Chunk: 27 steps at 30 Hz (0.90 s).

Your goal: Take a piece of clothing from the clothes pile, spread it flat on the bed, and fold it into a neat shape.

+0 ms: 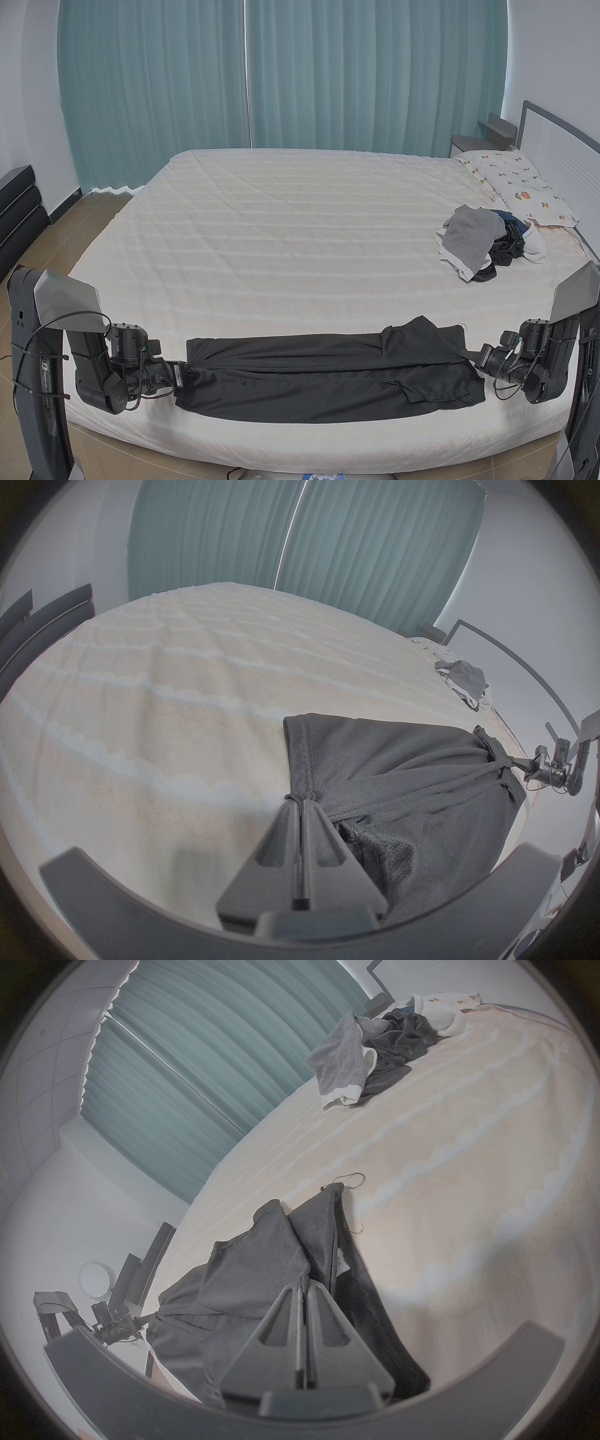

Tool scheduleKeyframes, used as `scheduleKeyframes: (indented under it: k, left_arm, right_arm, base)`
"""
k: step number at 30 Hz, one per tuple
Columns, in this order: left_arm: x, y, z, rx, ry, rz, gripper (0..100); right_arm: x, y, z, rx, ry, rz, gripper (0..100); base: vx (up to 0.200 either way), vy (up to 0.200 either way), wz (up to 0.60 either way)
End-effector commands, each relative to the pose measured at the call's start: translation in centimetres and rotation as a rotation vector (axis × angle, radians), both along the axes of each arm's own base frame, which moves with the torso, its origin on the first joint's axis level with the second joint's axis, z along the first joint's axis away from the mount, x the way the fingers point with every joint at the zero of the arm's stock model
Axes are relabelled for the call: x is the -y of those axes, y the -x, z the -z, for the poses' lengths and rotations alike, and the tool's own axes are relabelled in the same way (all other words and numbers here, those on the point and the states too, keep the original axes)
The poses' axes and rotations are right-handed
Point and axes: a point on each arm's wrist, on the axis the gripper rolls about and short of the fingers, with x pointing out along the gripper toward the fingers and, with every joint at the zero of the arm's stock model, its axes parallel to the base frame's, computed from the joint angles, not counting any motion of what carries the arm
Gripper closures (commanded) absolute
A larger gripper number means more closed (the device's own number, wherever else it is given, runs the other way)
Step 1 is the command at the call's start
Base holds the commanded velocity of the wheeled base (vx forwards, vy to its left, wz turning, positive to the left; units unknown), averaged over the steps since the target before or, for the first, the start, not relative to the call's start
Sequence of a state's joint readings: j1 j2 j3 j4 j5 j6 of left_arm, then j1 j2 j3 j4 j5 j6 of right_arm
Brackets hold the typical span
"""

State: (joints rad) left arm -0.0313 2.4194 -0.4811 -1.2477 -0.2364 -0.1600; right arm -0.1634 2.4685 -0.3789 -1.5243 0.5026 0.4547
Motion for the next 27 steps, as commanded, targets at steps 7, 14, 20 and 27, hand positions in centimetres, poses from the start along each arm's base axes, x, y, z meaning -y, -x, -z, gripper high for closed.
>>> scheduleKeyframes:
  k: [7, 14, 20, 27]
  left_arm:
    - [0.0, 0.1, 0.4, -0.016, -0.001, 0.001, 100]
    - [0.0, 0.3, 0.3, -0.014, -0.002, 0.002, 0]
    - [0.0, 0.1, -0.5, 0.012, 0.004, 0.000, 0]
    - [-0.6, 0.8, -3.6, 0.087, 0.031, 0.007, 0]
  right_arm:
    - [0.1, 0.7, 0.5, -0.020, 0.009, 0.000, 100]
    - [0.0, 0.7, 0.9, -0.031, 0.008, -0.005, 0]
    - [0.1, 0.5, 0.3, -0.004, 0.003, 0.007, 0]
    - [1.2, 0.3, -2.3, 0.051, -0.067, 0.081, 0]
  base:
    - [0.000, 0.000, 0.00]
    - [0.000, 0.000, 0.00]
    - [0.000, 0.000, 0.00]
    - [0.000, 0.000, 0.00]
